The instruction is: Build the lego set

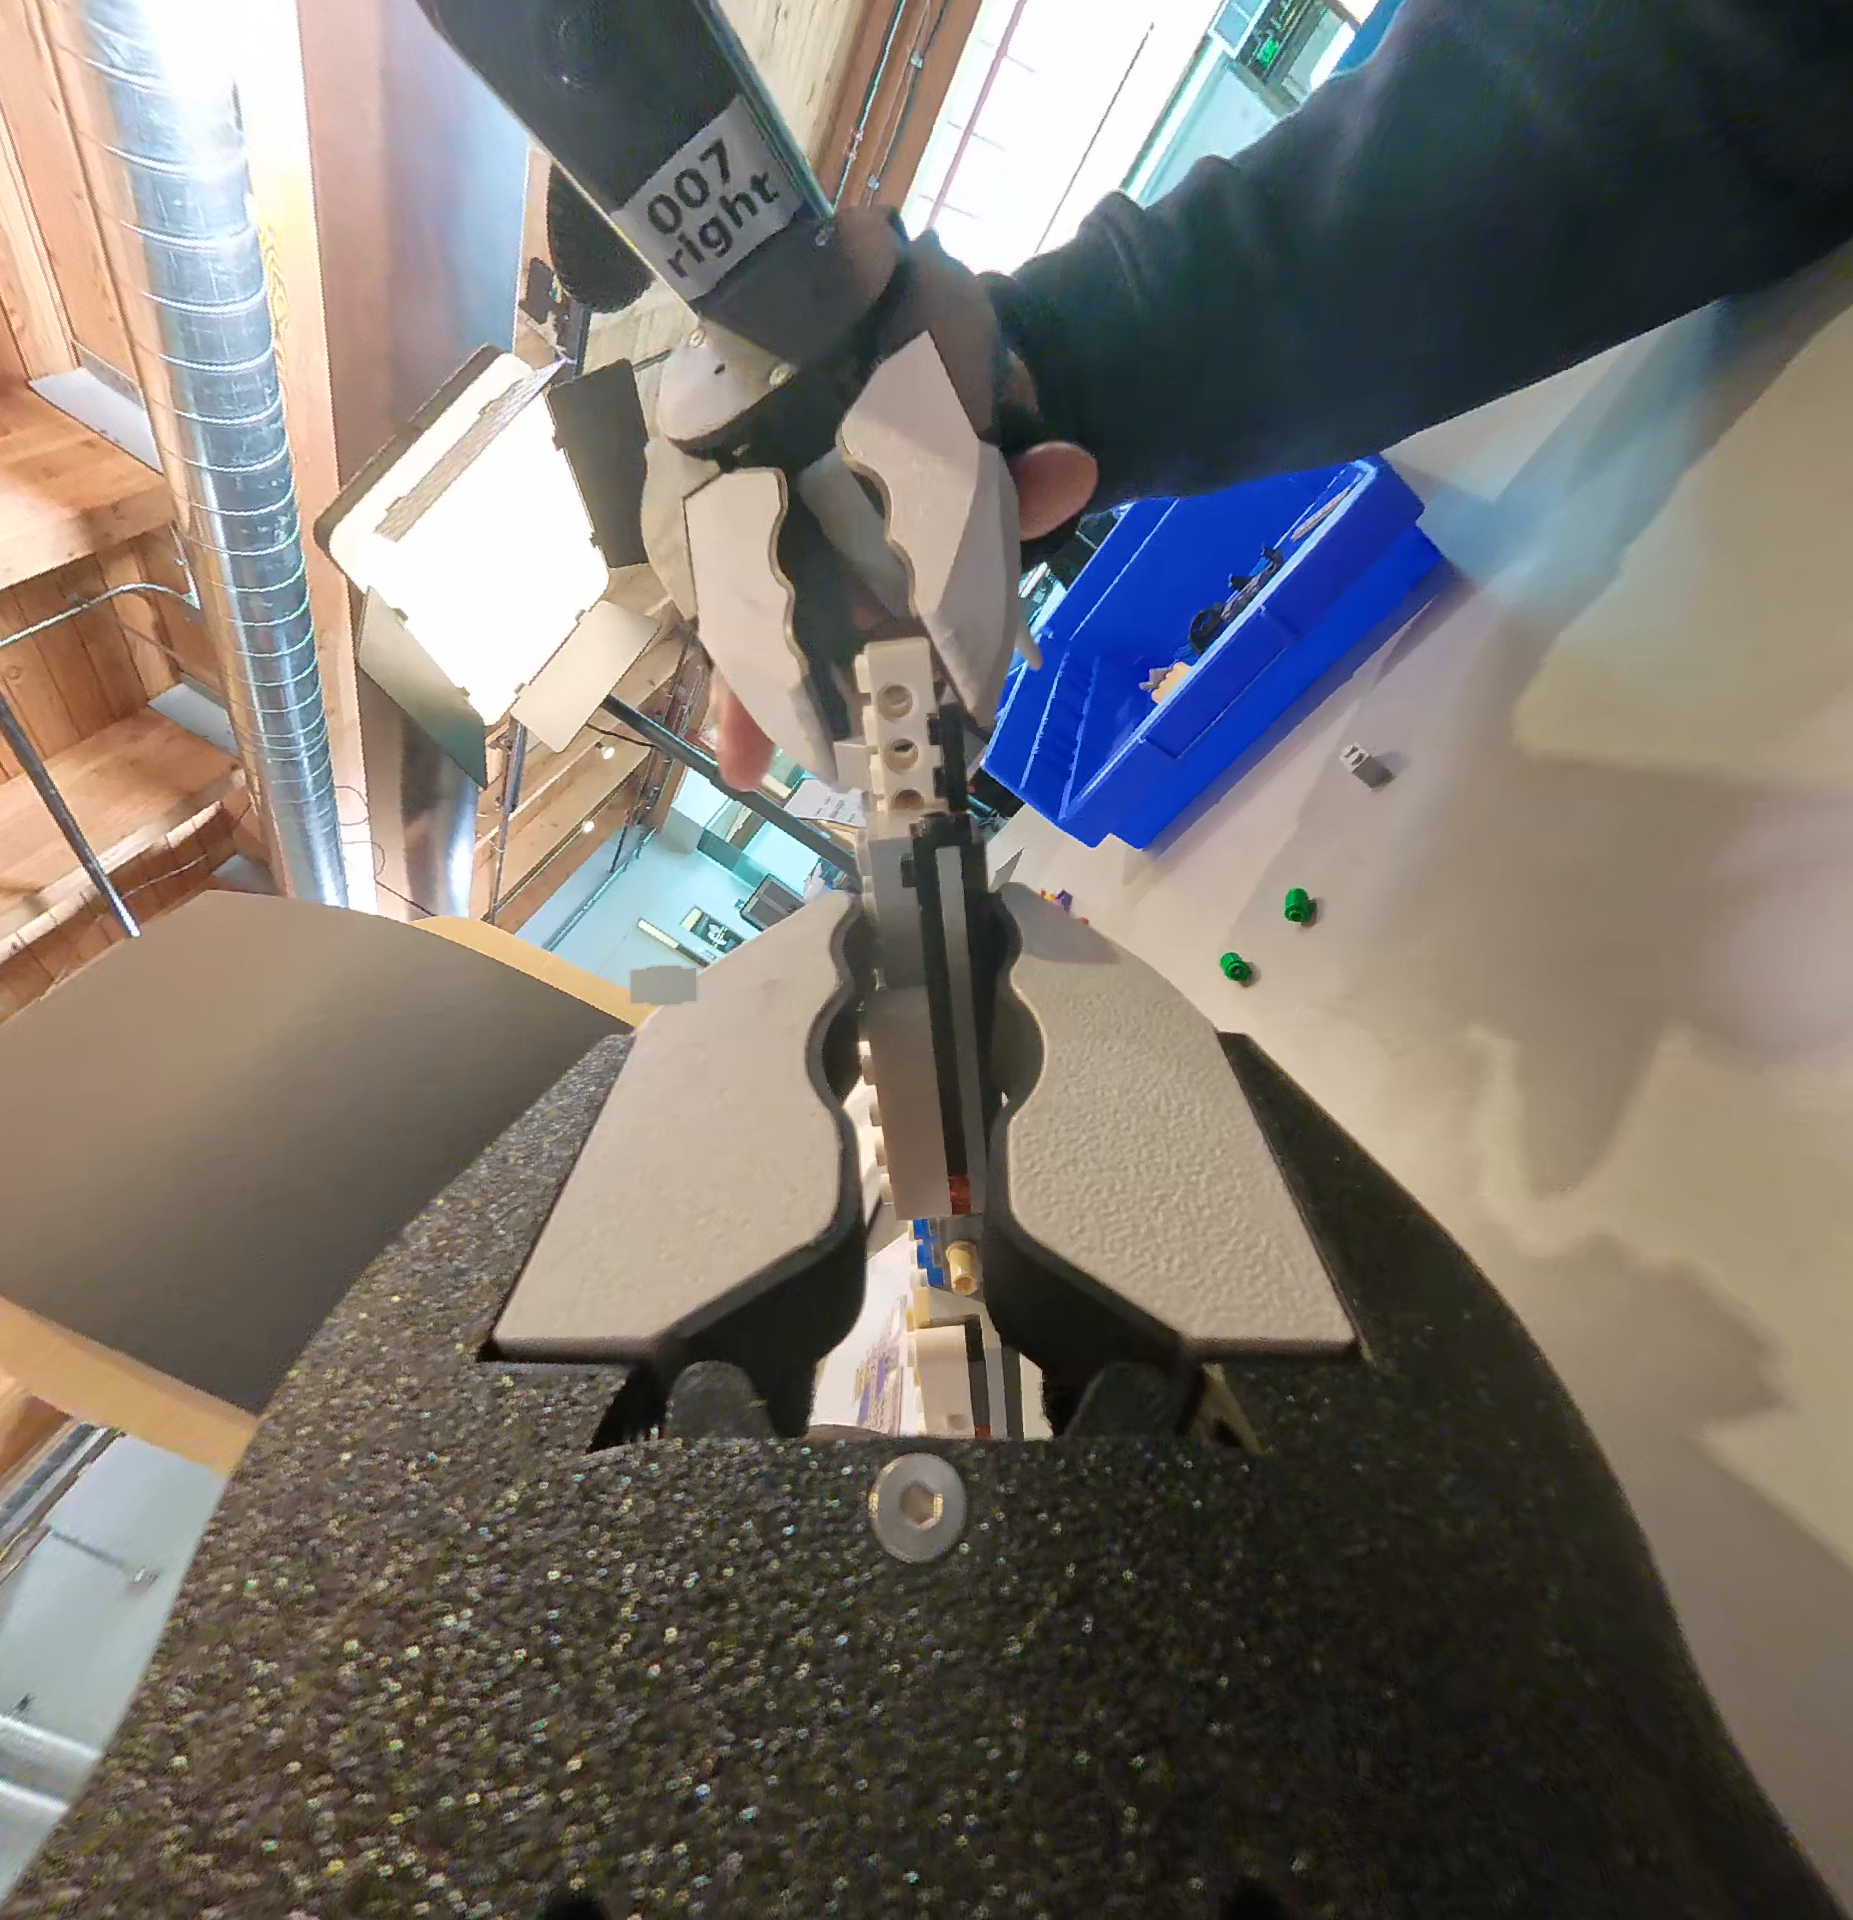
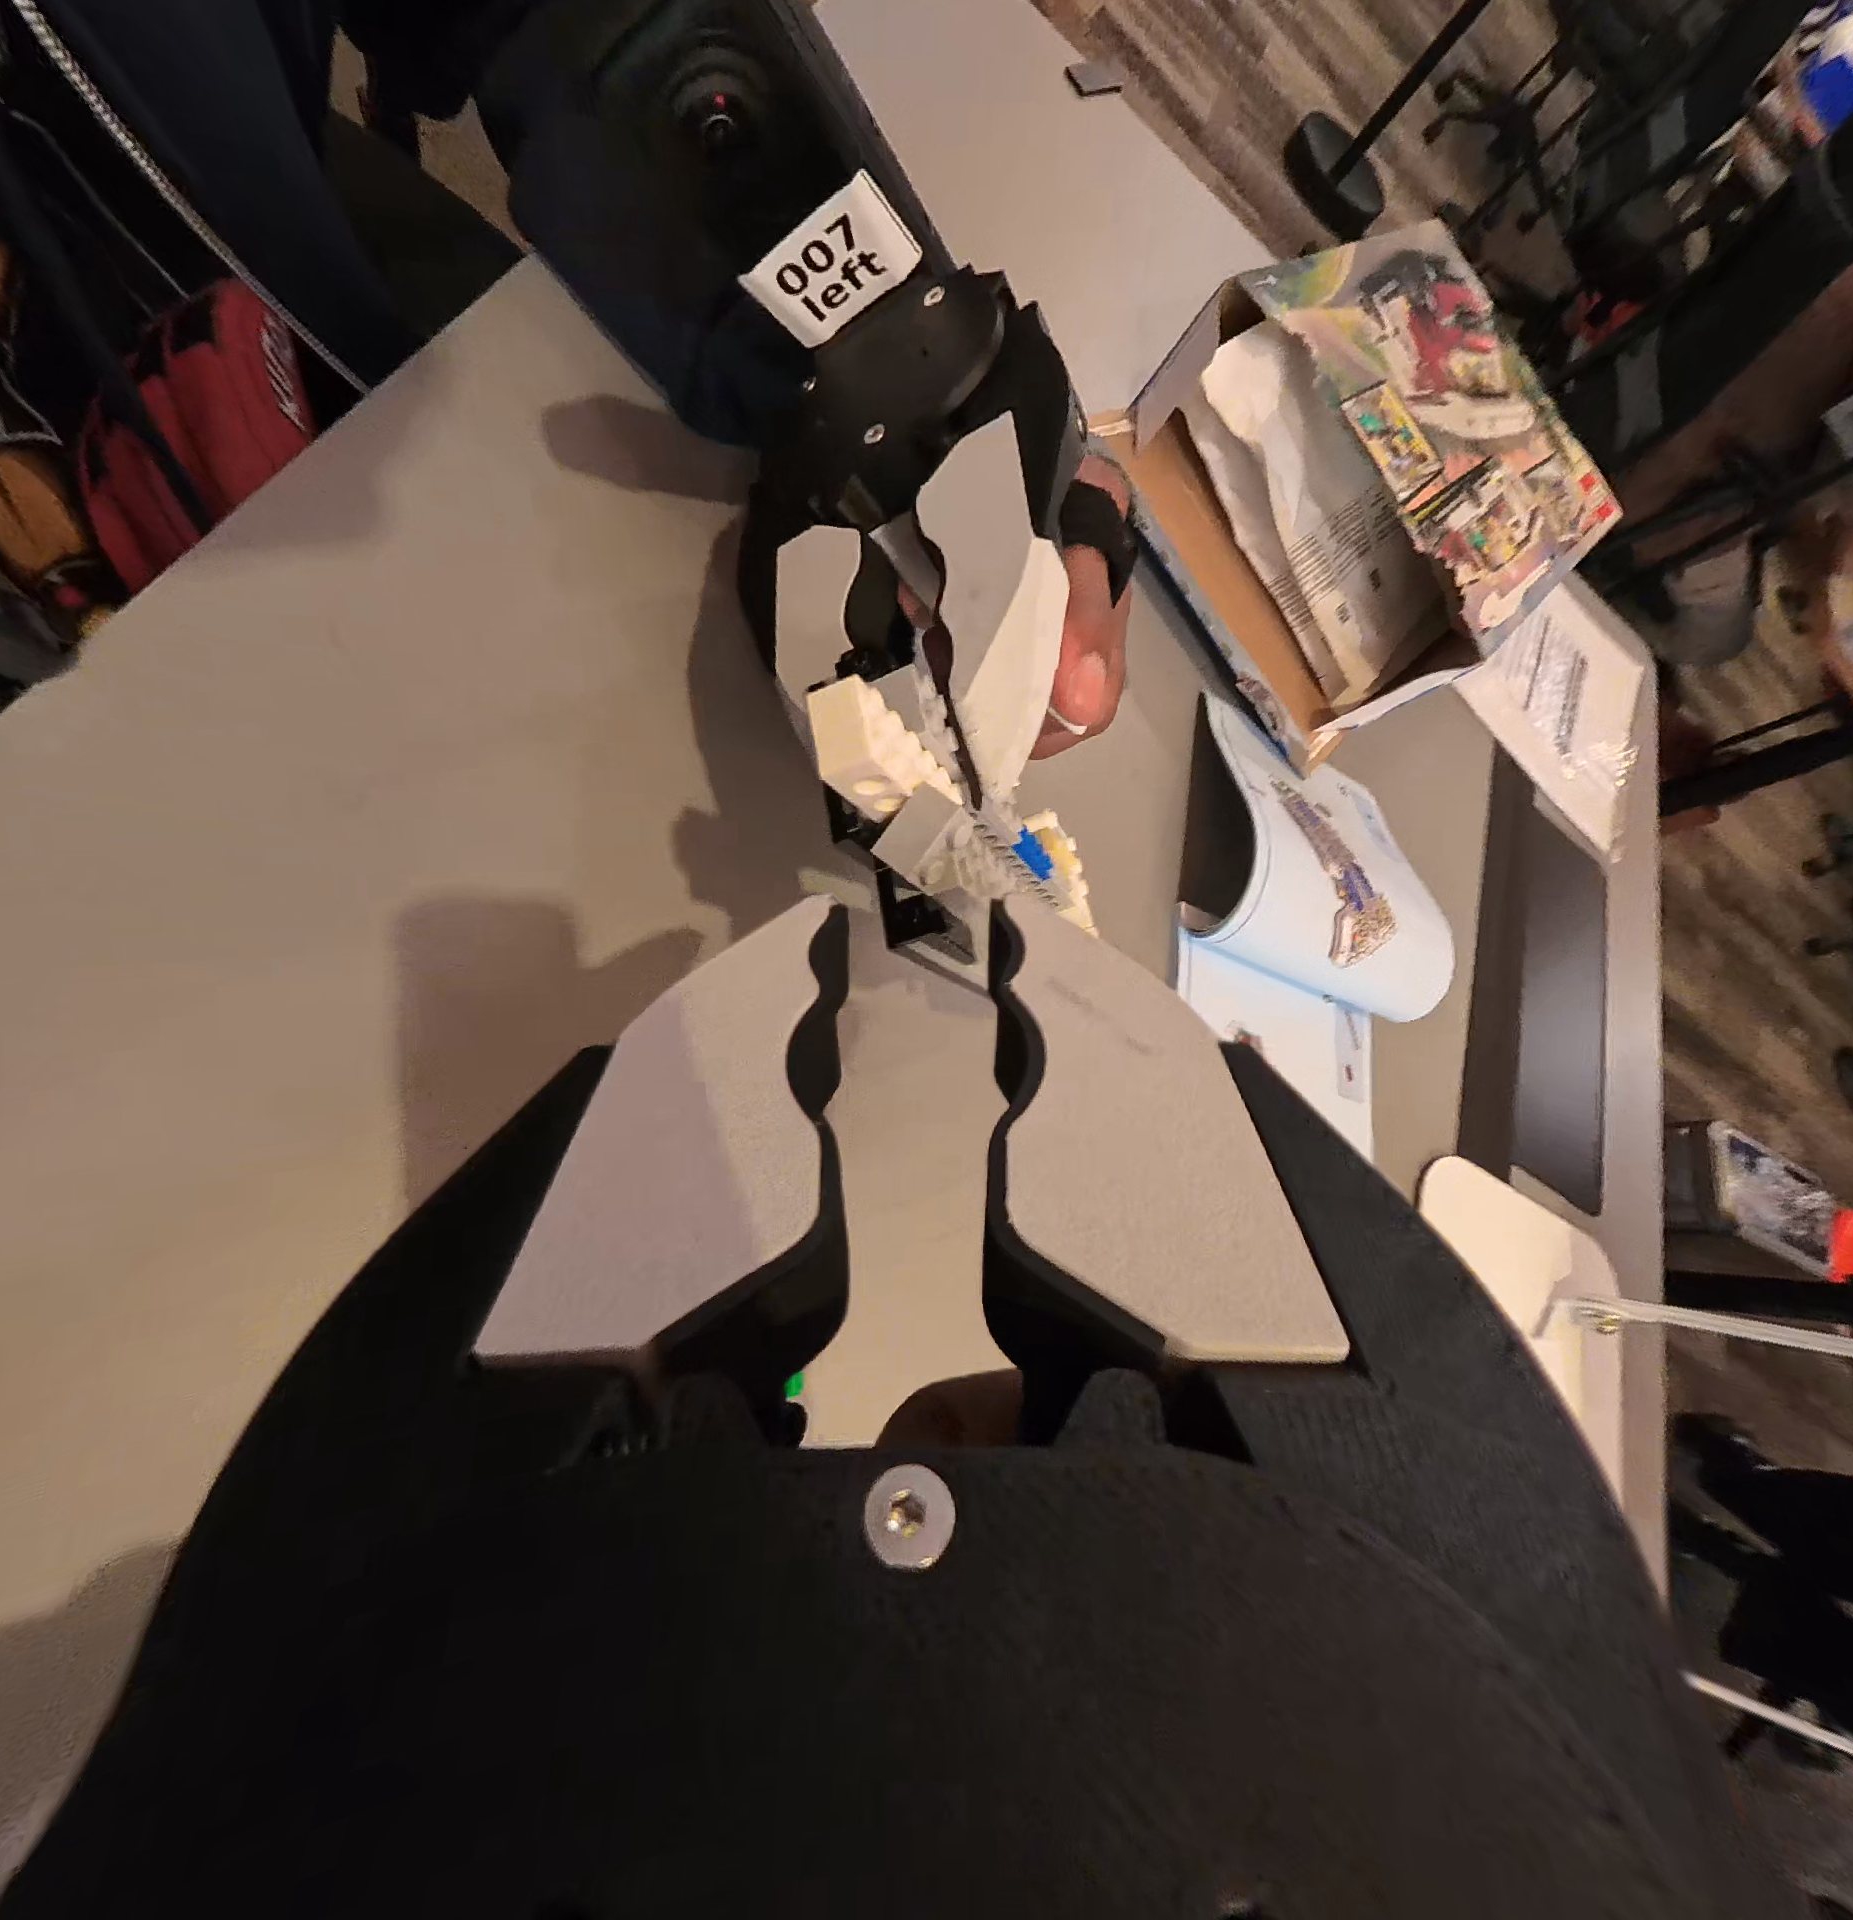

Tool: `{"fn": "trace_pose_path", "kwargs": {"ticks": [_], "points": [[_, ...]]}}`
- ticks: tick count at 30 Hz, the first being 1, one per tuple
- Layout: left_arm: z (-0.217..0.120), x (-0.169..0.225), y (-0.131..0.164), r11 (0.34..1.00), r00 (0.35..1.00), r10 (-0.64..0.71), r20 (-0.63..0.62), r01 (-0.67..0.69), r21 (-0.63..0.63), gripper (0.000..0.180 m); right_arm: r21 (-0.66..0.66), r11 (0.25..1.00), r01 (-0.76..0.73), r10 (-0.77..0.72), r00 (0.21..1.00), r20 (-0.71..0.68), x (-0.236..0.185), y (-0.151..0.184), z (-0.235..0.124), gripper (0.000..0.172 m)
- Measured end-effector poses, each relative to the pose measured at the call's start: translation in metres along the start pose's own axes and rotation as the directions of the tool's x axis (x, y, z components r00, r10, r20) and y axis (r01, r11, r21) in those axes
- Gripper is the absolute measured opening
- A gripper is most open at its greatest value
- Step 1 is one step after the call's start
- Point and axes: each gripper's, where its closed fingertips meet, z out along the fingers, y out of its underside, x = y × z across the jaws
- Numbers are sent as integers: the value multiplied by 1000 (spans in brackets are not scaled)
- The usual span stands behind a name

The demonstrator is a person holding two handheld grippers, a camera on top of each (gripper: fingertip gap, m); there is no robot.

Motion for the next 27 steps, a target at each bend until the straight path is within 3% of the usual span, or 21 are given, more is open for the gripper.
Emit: {"fn": "trace_pose_path", "kwargs": {"ticks": [15,27], "points": [[-2,28,-26,996,986,-25,-165,38,81,20,39,991,129,-133,982,132,-39,-17,2,27],[-1,36,-26,997,981,-20,-194,35,75,20,48,992,118,-125,973,192,-49,-17,6,18]]}}
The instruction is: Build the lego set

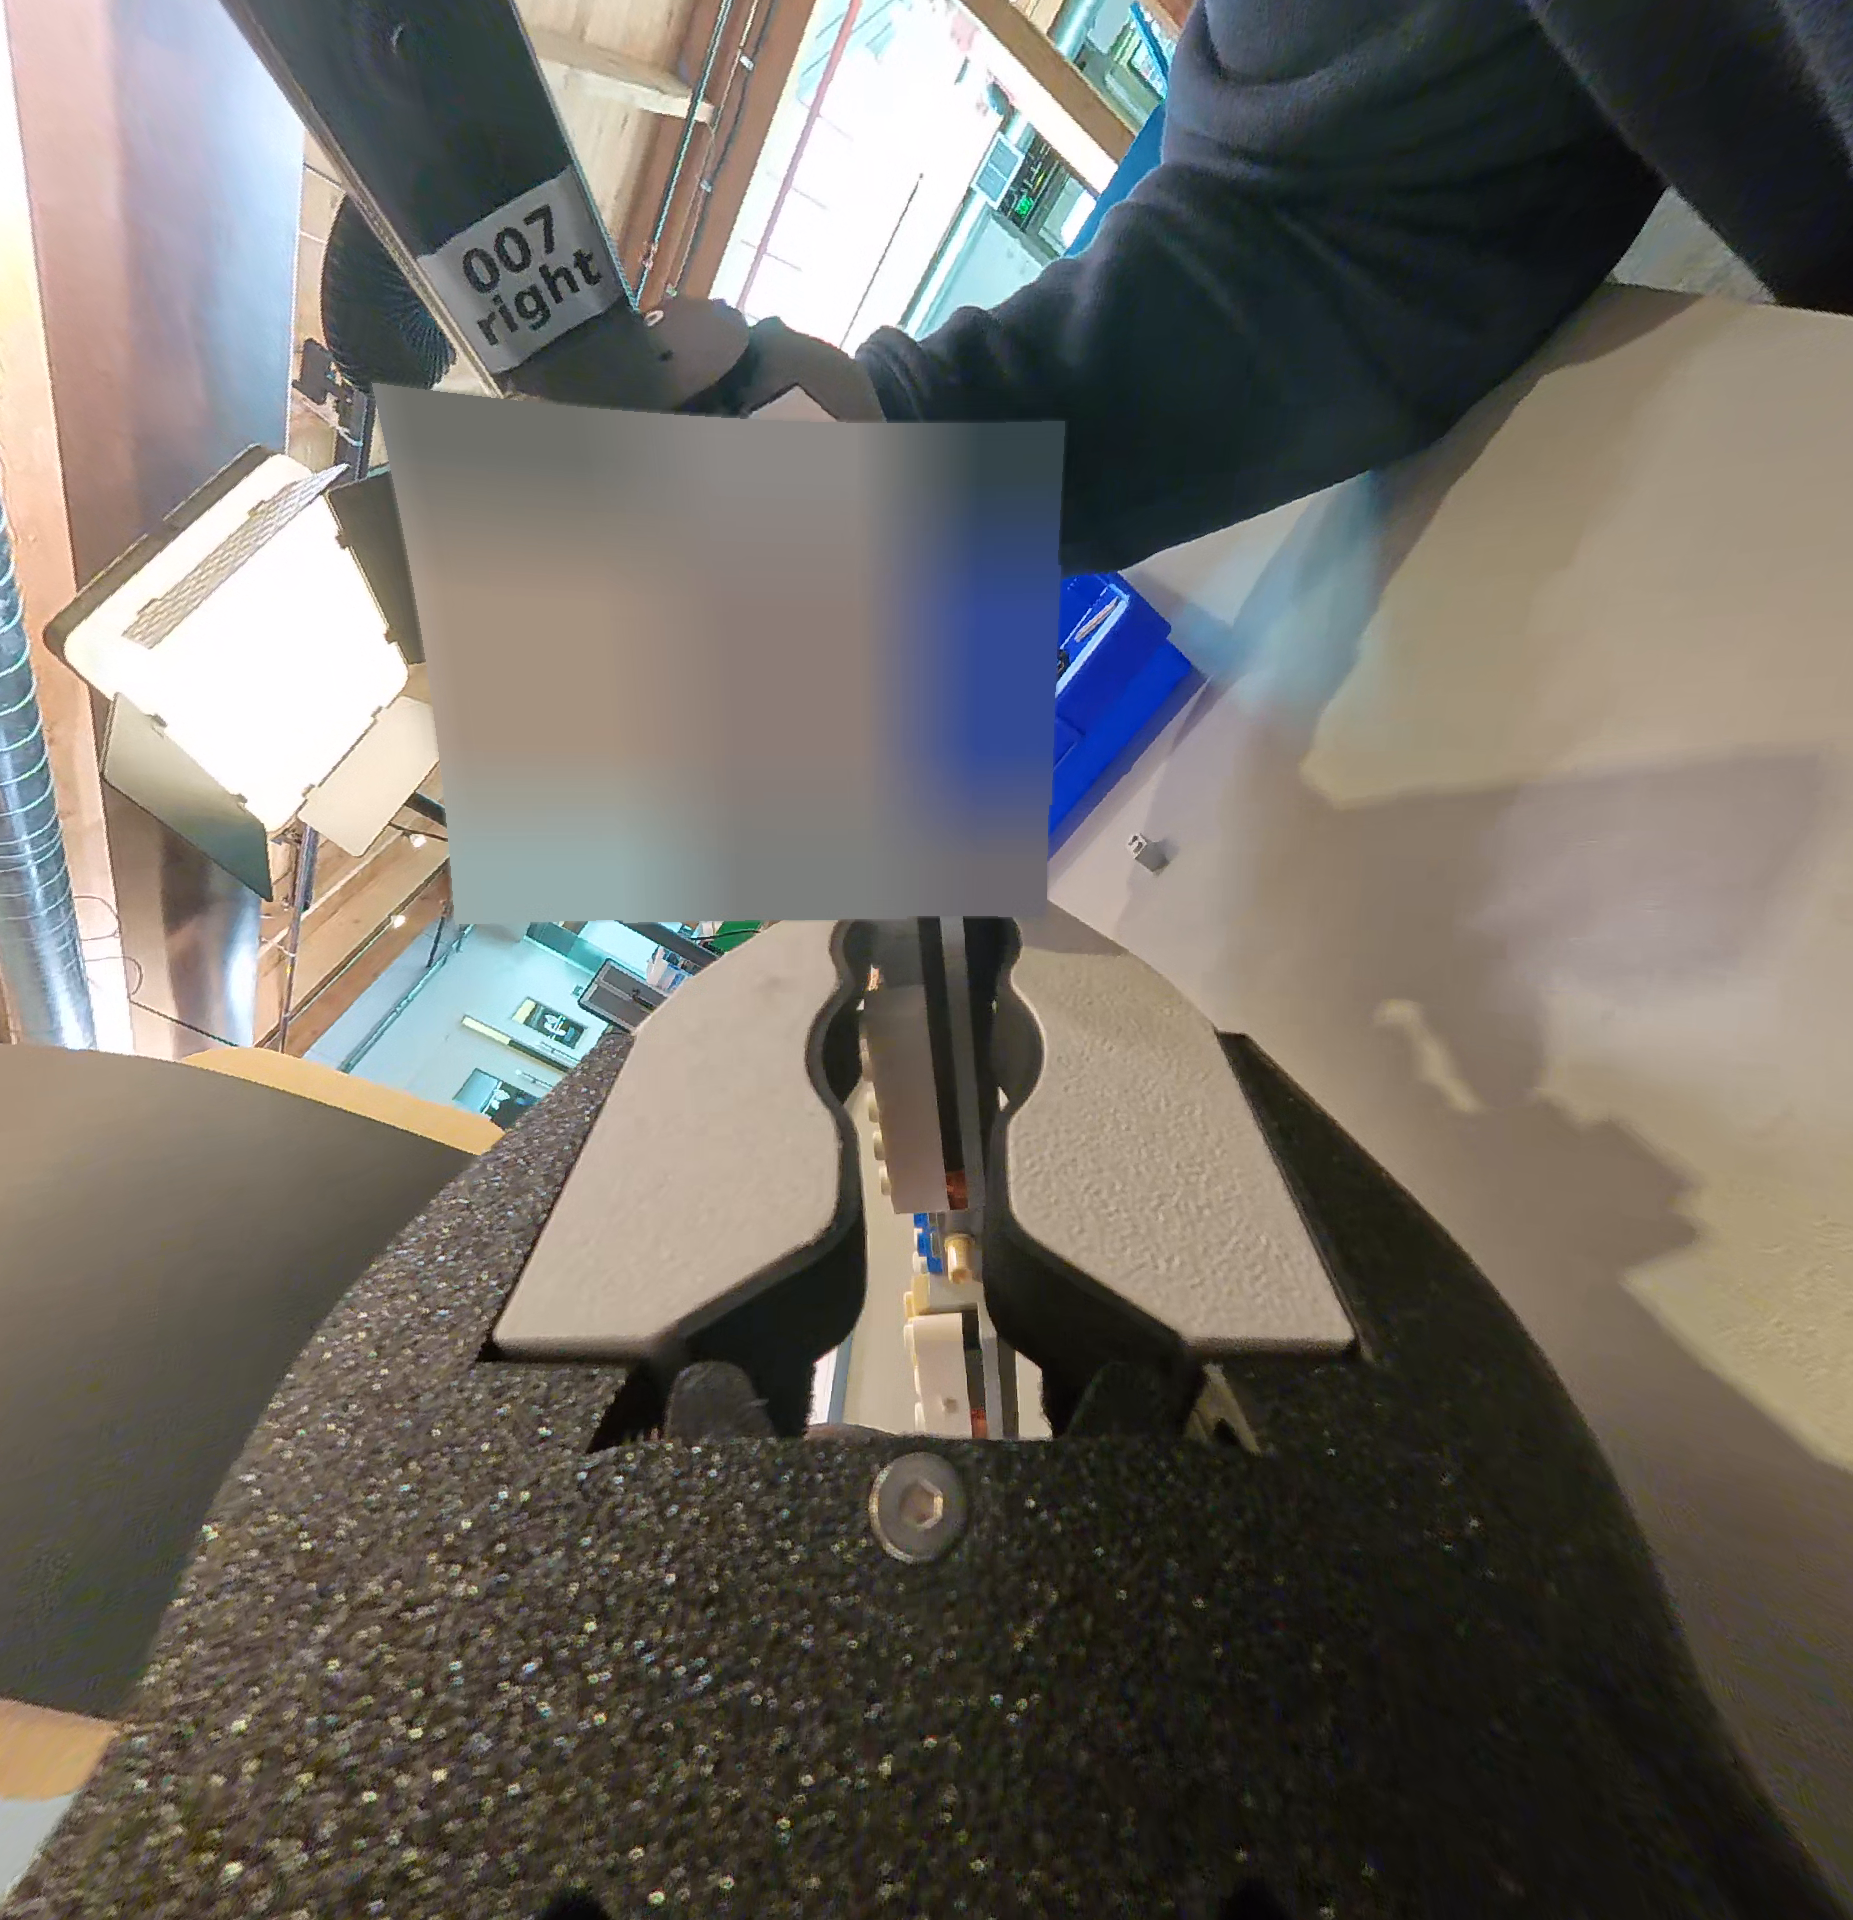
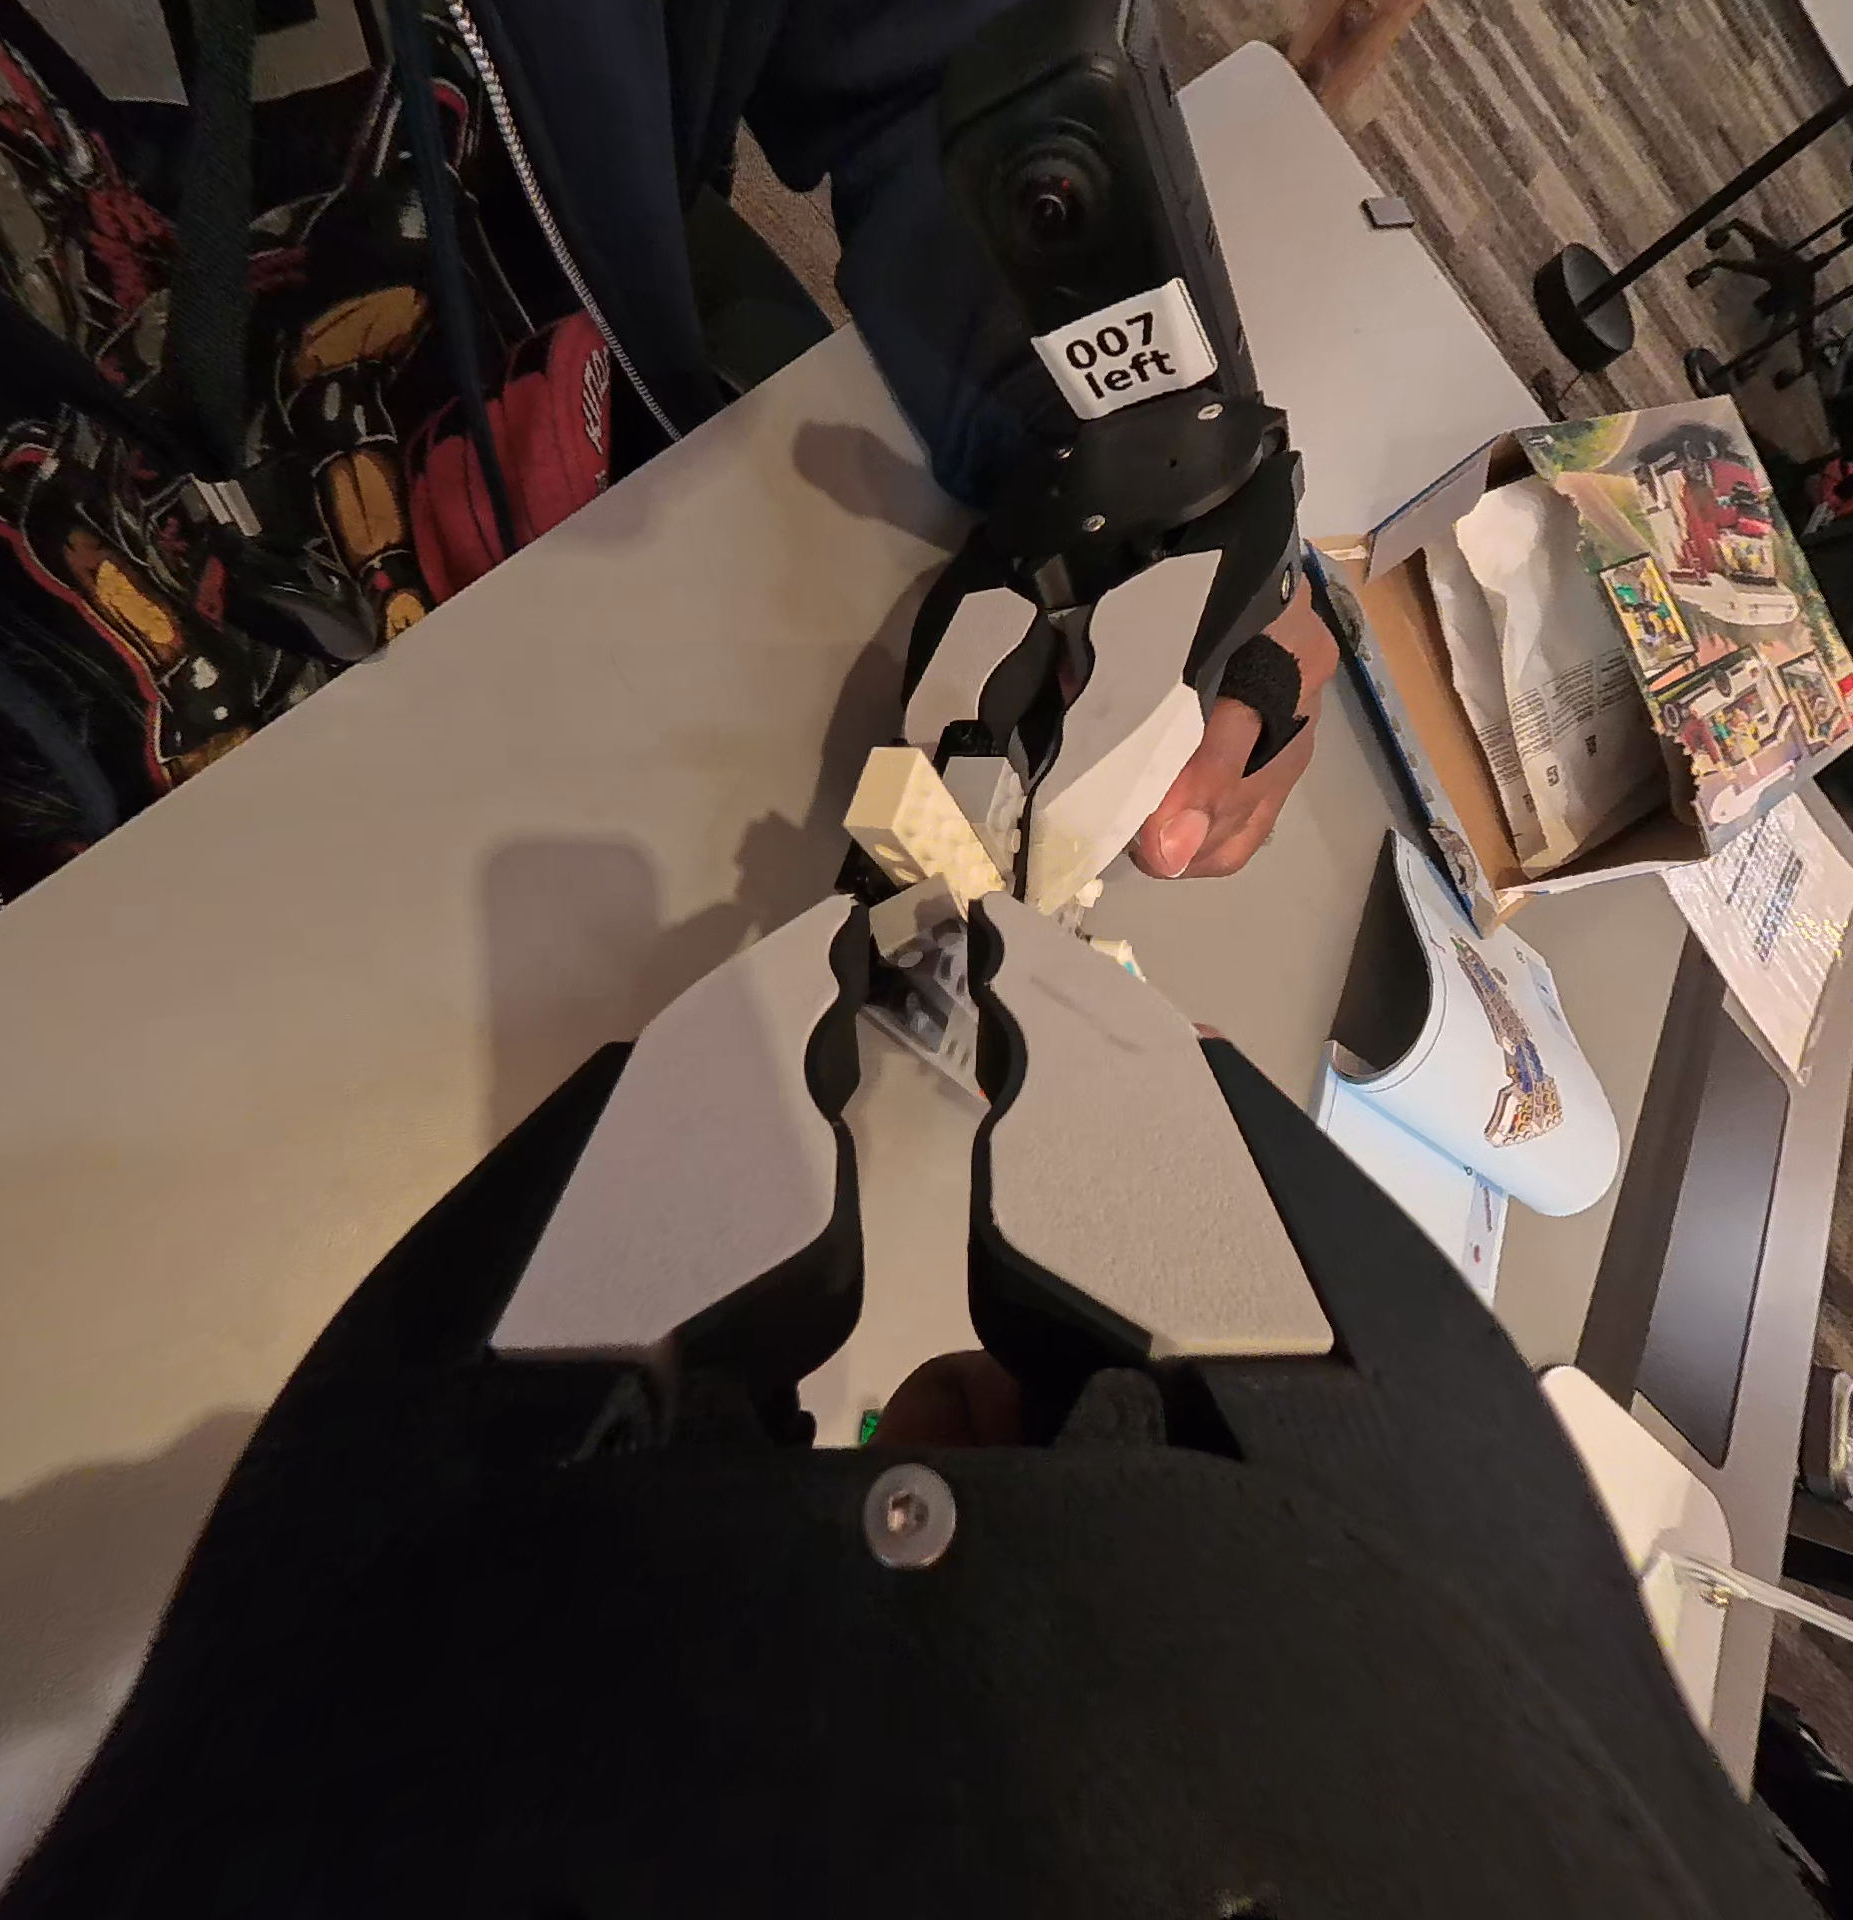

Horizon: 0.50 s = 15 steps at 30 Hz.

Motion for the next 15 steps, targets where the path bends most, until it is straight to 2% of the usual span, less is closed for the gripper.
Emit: {"fn": "trace_pose_path", "kwargs": {"ticks": [10,15], "points": [[3,7,1,1000,1000,5,-30,-5,-6,20,-51,998,-26,29,998,59,-10,6,-1,18],[4,7,2,1000,1000,2,-30,-2,-11,21,-100,995,-2,5,1000,29,-8,7,-2,17]]}}
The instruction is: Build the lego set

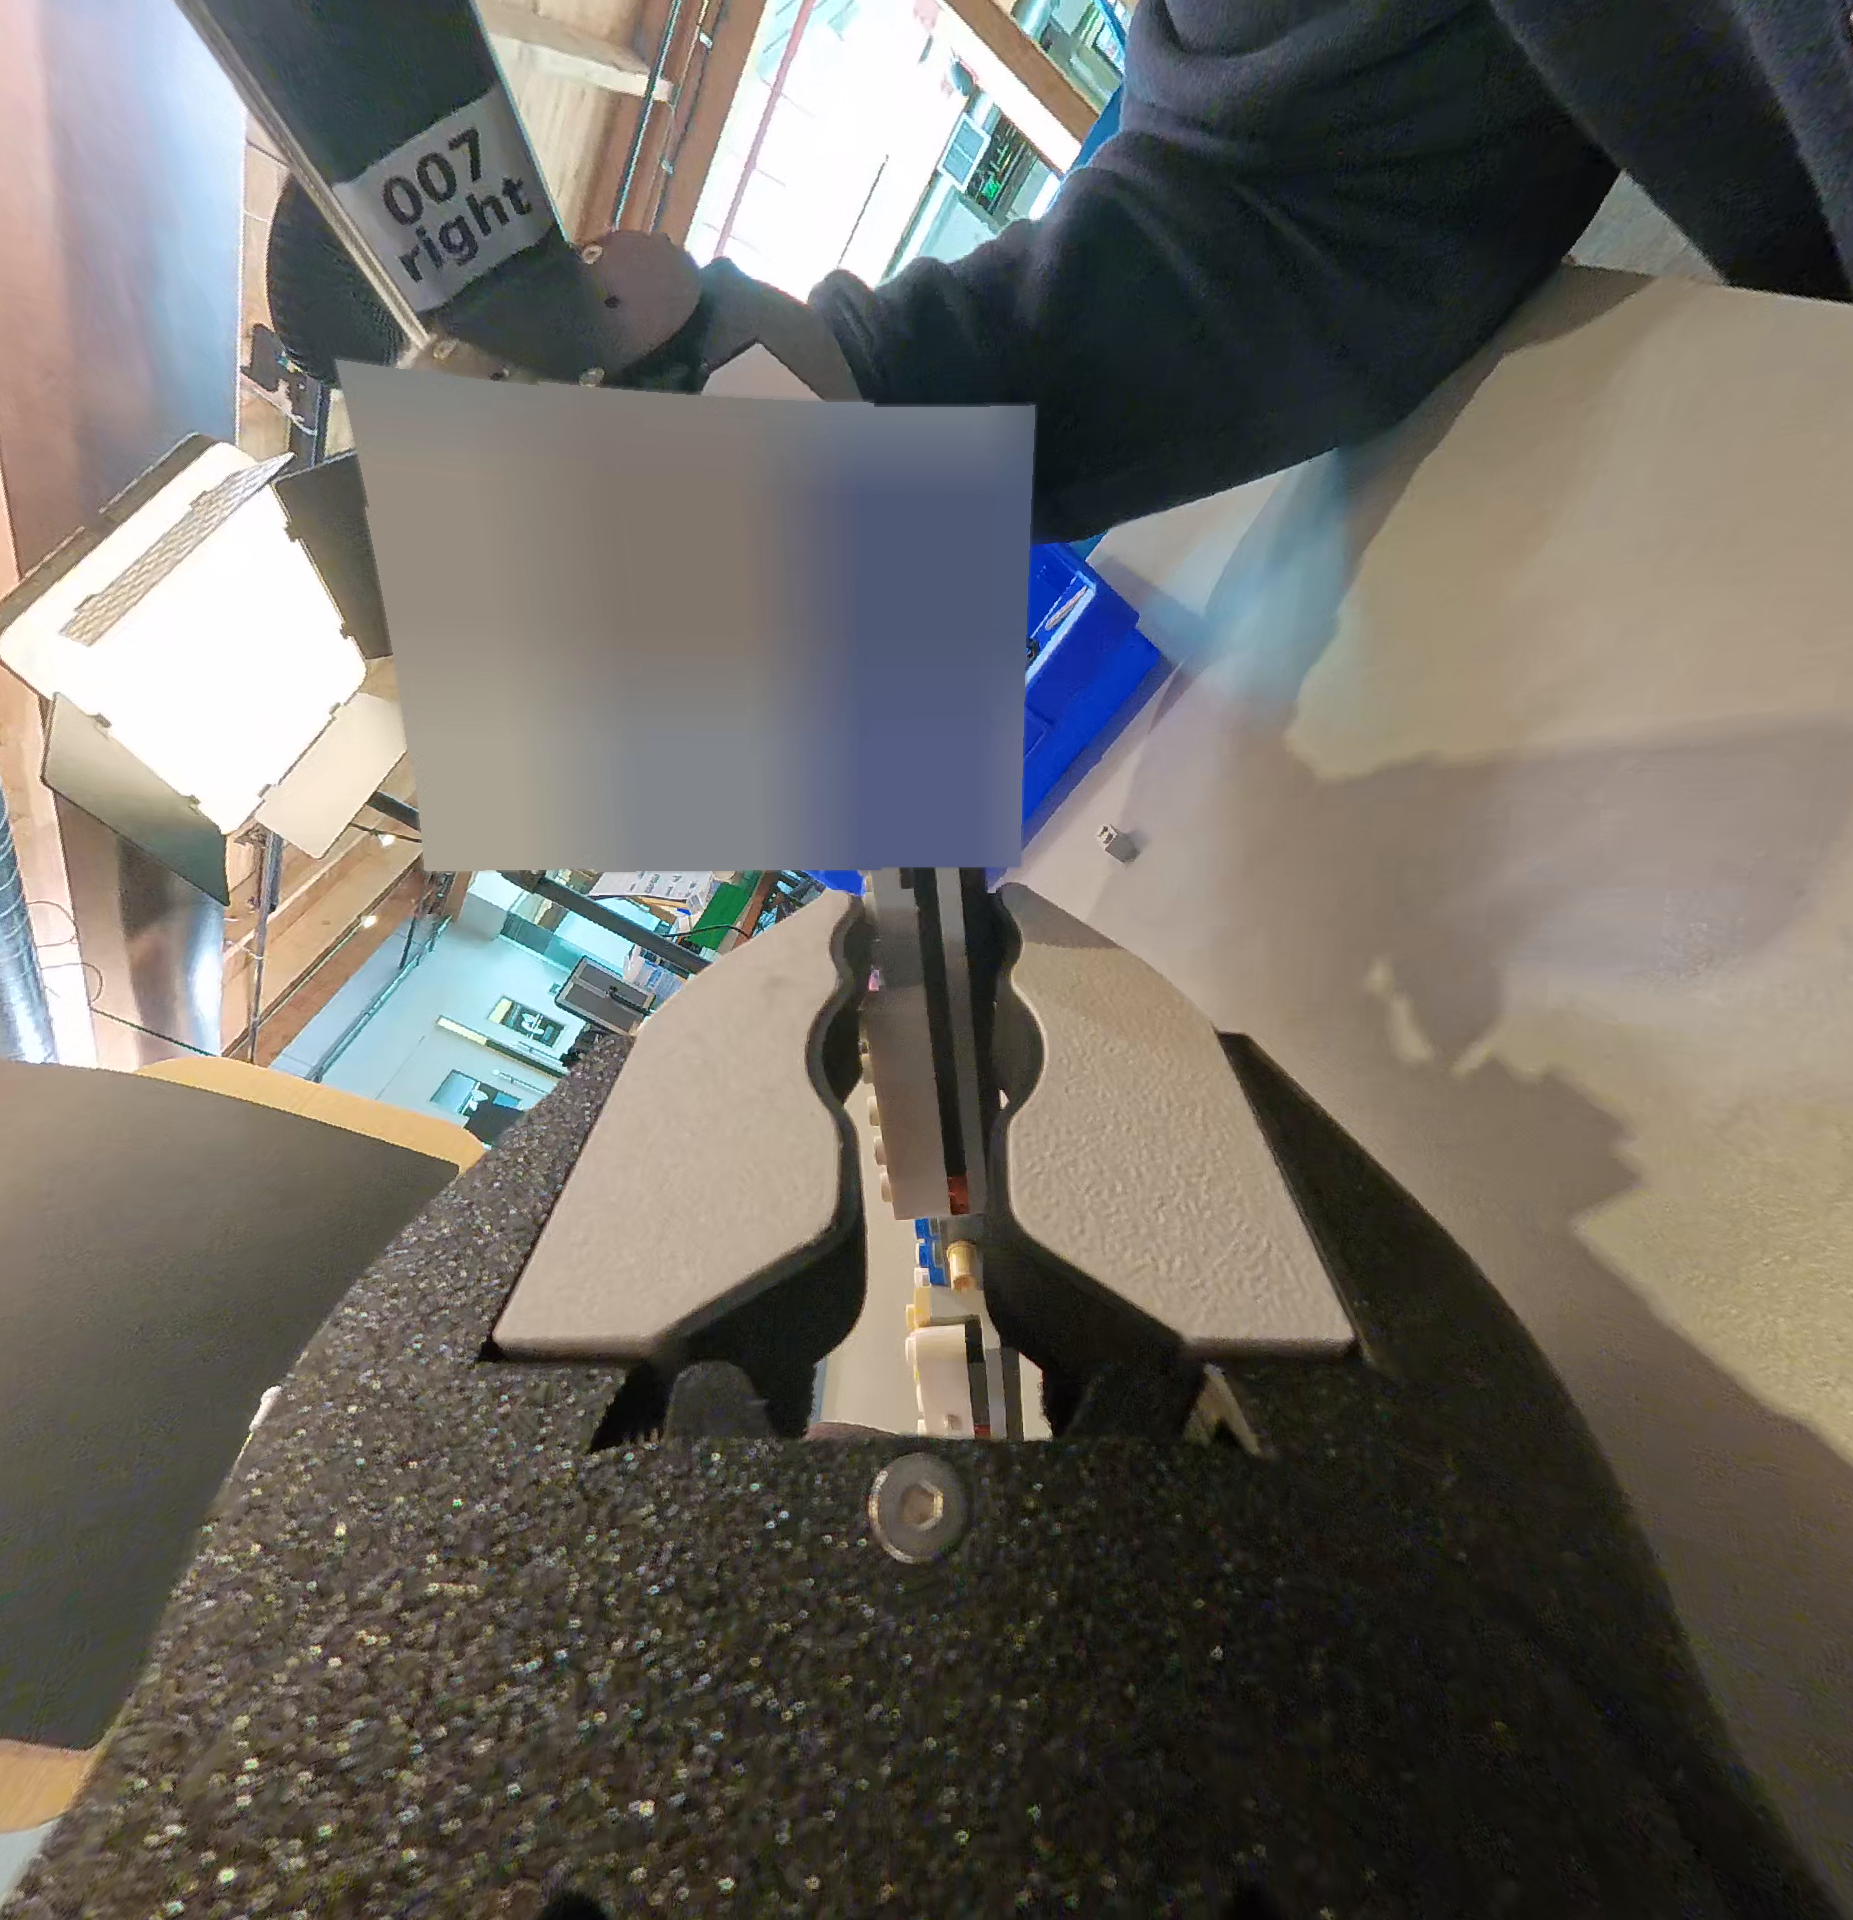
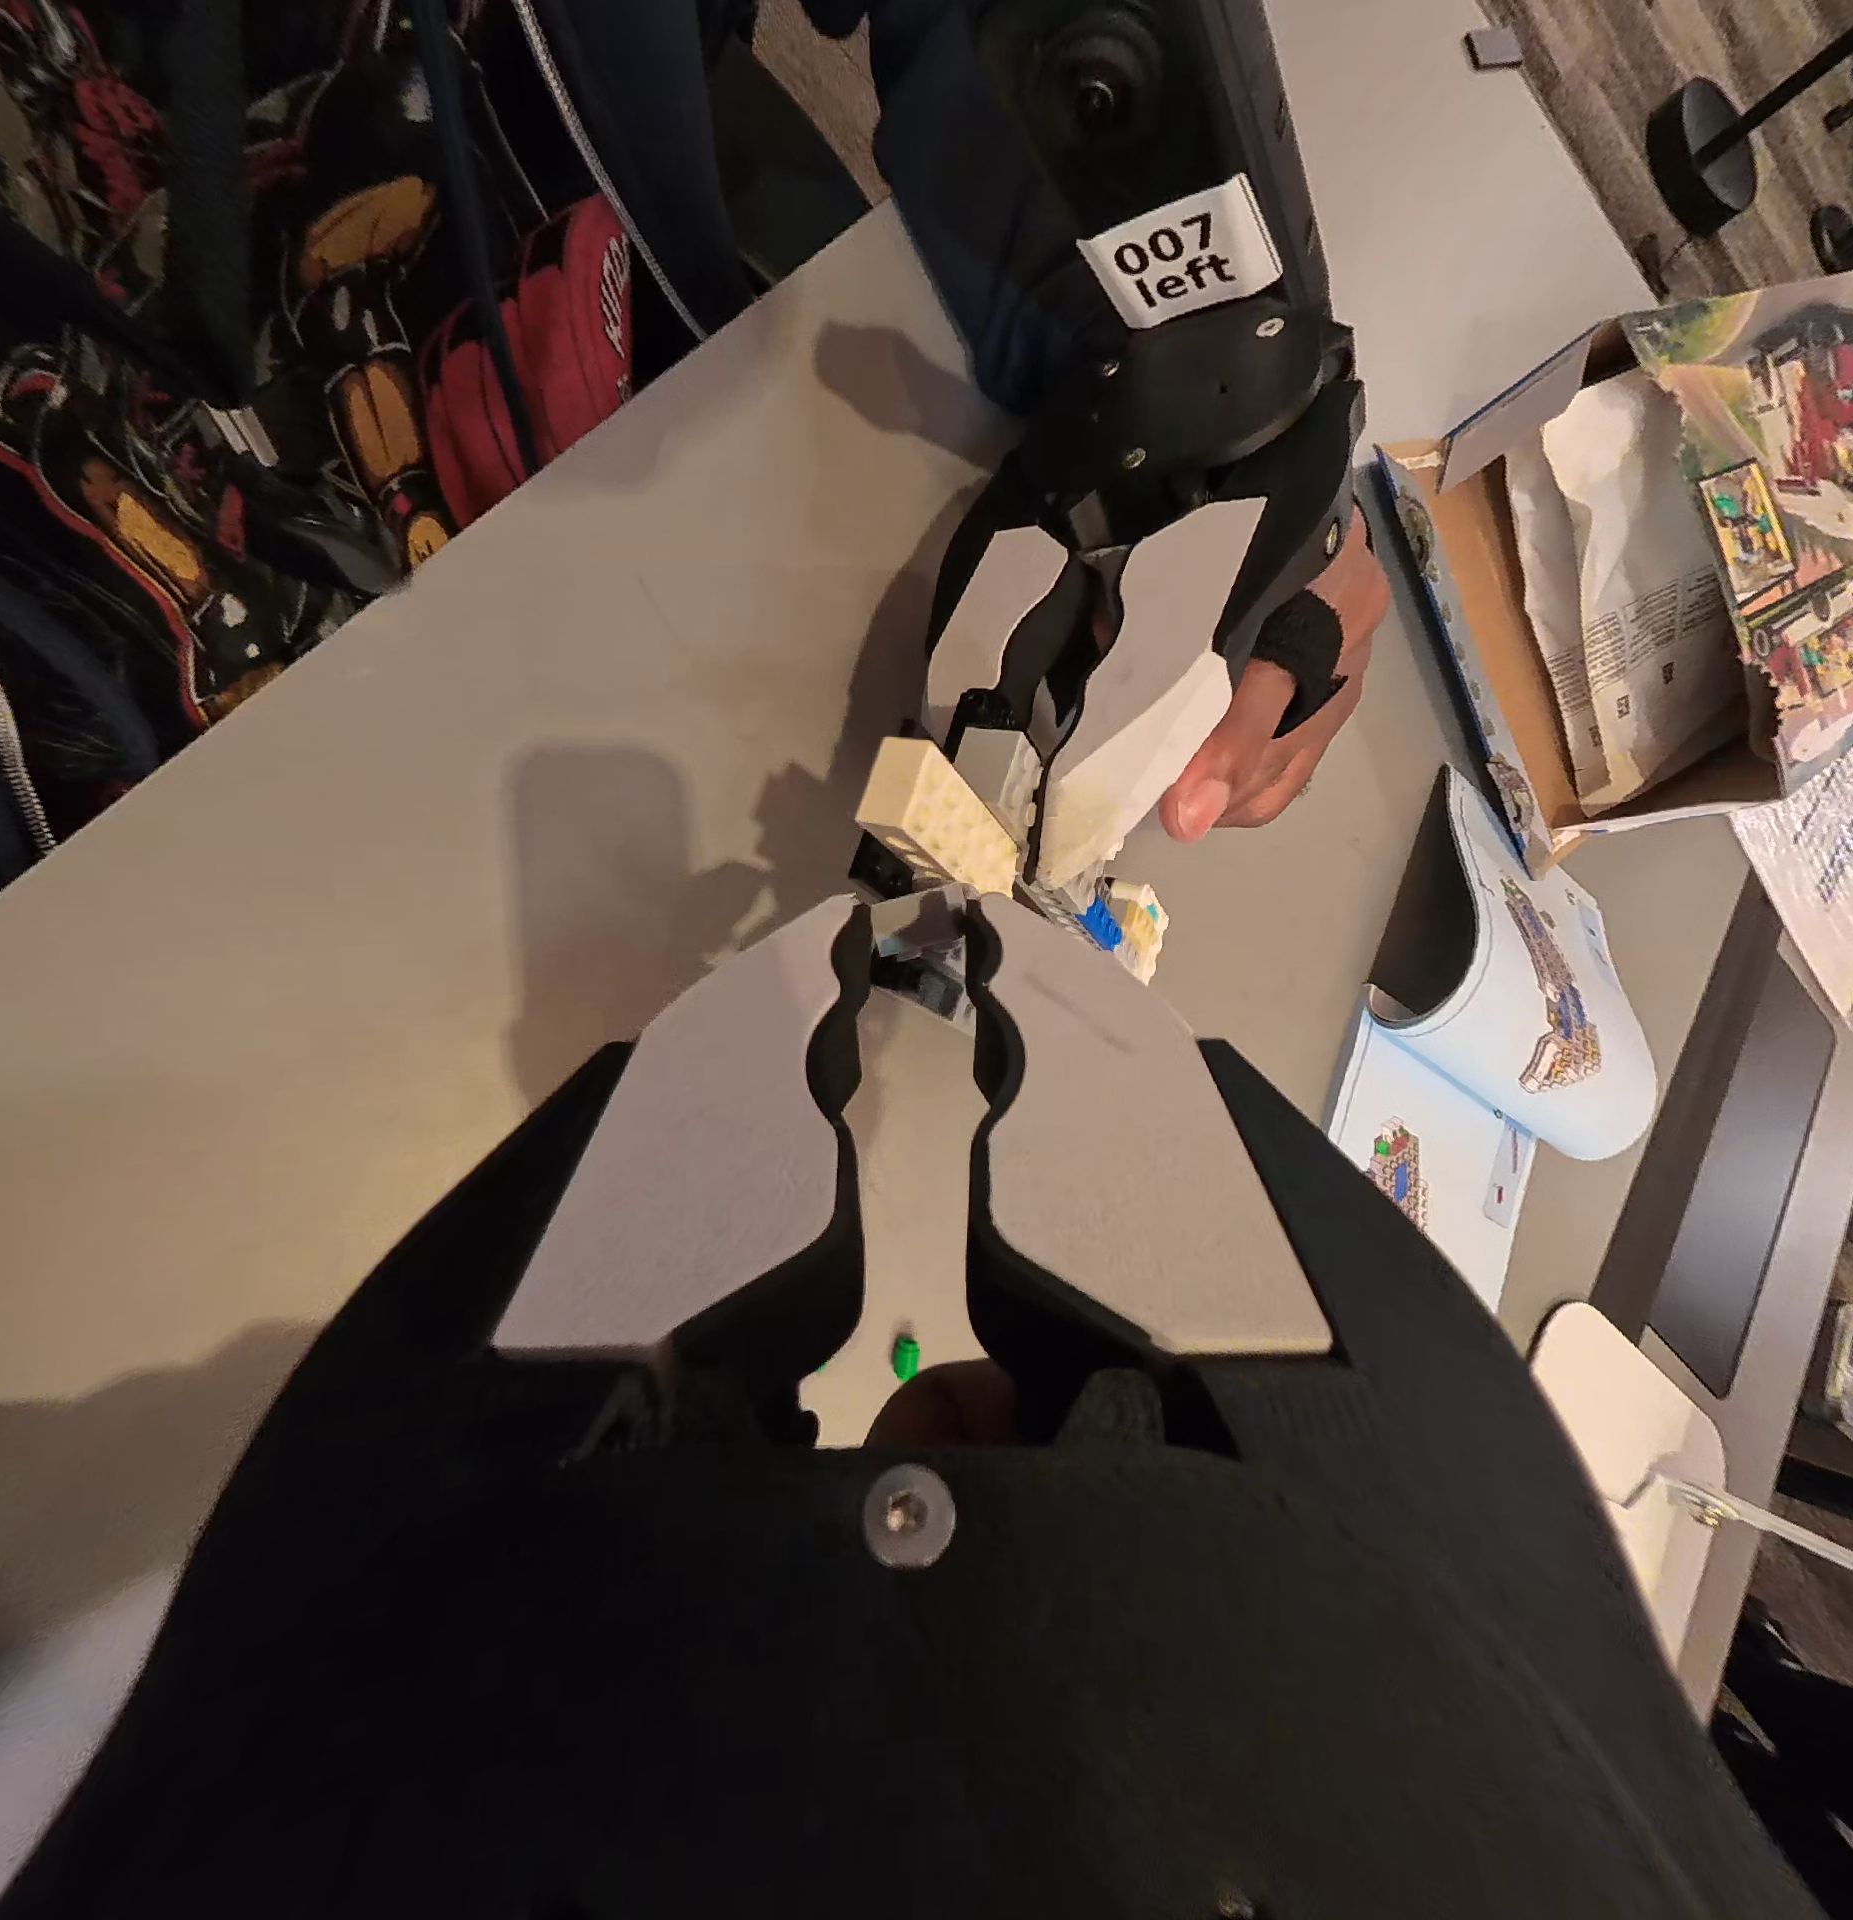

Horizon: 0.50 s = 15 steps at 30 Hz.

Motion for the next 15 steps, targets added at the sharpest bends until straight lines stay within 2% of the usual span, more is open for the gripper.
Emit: {"fn": "trace_pose_path", "kwargs": {"ticks": [7,15], "points": [[1,3,0,1000,1000,-6,-15,6,-2,20,-90,996,15,-17,1000,-25,0,4,0,12],[1,0,1,1000,1000,-22,-4,22,-3,20,-83,997,1,-5,999,-53,6,5,0,12]]}}
